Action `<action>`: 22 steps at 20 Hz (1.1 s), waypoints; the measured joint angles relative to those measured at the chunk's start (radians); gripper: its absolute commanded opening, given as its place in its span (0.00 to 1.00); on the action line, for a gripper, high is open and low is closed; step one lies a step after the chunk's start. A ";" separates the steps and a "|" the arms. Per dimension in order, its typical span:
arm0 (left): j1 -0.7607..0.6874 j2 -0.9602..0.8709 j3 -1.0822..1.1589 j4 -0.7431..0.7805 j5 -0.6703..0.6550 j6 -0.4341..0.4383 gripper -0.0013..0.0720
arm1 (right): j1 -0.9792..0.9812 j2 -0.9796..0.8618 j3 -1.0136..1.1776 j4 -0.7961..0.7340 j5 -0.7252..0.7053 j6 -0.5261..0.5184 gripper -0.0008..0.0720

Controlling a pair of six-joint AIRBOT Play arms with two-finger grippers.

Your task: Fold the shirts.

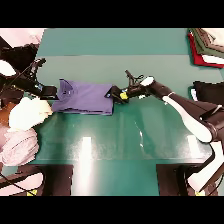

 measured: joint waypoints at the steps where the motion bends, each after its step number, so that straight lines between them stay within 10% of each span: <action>1: 0.000 0.000 0.000 -0.006 0.001 0.006 0.05 | 0.020 -0.009 0.000 0.023 -0.033 -0.003 0.82; 3: 0.000 0.000 0.000 -0.017 0.002 0.015 0.05 | 0.061 -0.021 0.003 0.059 -0.105 -0.008 0.75; 7: 0.000 0.000 0.000 -0.024 0.004 0.037 0.05 | 0.122 -0.035 0.043 0.072 -0.209 -0.047 0.04; 14: 0.000 0.000 0.000 -0.027 -0.019 0.048 0.05 | 0.063 0.050 0.145 -0.072 -0.222 -0.114 0.03; 22: 0.000 0.000 0.000 -0.068 -0.038 0.048 0.05 | -0.428 0.401 -0.045 -0.394 -0.065 -0.010 0.03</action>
